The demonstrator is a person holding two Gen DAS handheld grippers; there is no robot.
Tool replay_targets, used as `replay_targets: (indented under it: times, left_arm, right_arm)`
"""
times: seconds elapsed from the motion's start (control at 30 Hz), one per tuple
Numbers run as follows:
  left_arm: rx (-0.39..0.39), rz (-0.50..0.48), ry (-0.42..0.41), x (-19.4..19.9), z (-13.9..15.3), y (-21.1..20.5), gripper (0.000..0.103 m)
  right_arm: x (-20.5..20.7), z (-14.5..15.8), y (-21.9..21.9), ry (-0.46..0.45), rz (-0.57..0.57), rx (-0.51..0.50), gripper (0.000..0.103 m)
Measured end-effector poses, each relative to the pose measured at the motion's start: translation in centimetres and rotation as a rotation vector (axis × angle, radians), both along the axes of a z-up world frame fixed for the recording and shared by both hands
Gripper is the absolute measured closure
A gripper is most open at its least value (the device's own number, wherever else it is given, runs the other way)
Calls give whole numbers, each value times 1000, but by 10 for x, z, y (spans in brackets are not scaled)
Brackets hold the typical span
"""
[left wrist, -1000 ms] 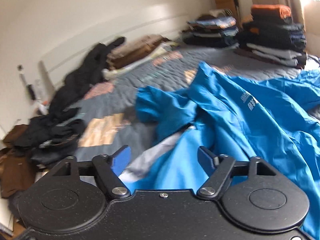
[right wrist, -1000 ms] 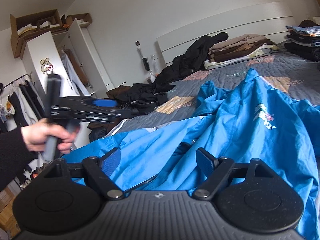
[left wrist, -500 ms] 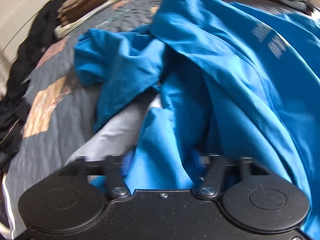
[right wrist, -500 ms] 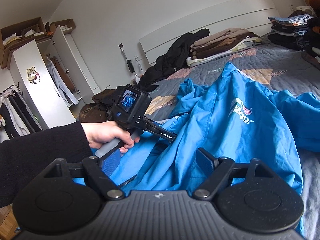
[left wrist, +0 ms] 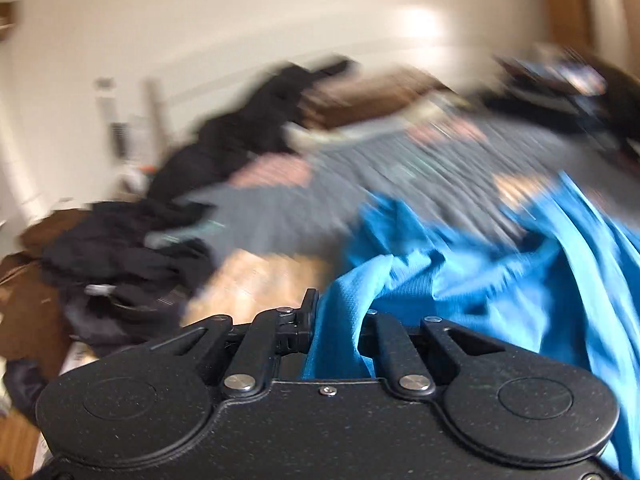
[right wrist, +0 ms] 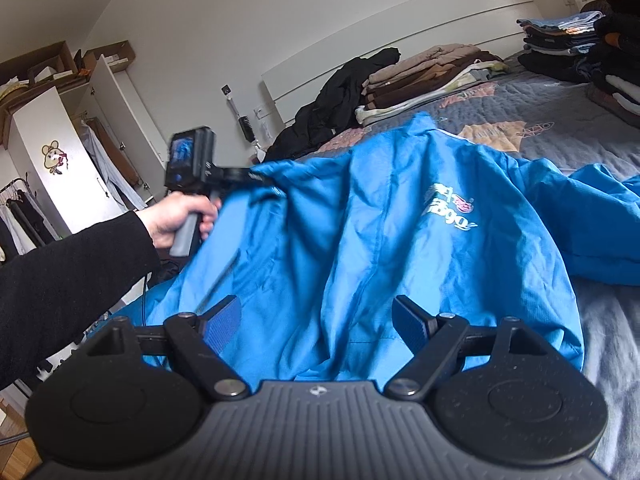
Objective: Fold clothes
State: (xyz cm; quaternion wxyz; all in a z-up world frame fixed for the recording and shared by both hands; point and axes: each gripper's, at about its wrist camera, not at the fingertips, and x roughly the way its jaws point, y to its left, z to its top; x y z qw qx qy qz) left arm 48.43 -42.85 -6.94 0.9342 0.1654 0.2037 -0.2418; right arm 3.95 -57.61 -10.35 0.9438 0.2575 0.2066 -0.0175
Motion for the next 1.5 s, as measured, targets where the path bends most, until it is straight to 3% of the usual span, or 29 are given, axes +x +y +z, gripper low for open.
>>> replay_targets:
  times: [0.07,0.2,0.23,0.3,0.33,0.37,0.57,0.7,0.8,0.9,1.03,1.23,1.33,1.5]
  left_arm:
    - [-28,110,0,13,3,-2,89]
    - [129,133,146,28,-17,-18,84]
    - [124,106,135,20,-16,-17,82]
    - [106,73,123,2,-5,-6,67]
    - [97,58,118,-7,1,1,52]
    - [89,38,107,-20,8,12,46]
    - [76,-77,47,-122,44,105,30]
    - [97,-106,62,-190,53,172,28]
    - [150,-112,30,-246,52,216,25]
    - [237,-142,-3,-294,38,245,24]
    - [404,-216,-33,-348,-4,273,24]
    - [624,-278,-52,-388,-77,308,24]
    - [653,-320,-83,-399,-92,326,25]
    - [743,-356,-203,-405,-108,342,28]
  right_arm:
    - [2,-4,-1,10,-1,4,21]
    - [6,-10,1,28,4,3,21]
    - [7,-10,1,29,8,1,21]
    - [8,-9,3,28,18,-3,21]
    - [9,-9,3,27,21,-5,21]
    - [9,-9,4,29,22,-9,21]
    - [10,-6,10,31,35,-25,21]
    - [11,4,28,16,79,-39,21]
    - [8,15,49,-7,119,-60,21]
    - [1,27,73,-33,155,-103,21]
    - [-10,41,100,-52,182,-109,21]
    - [-40,41,145,-7,235,-143,21]
    - [-57,31,160,41,242,-152,21]
    - [-74,16,180,126,263,-207,21]
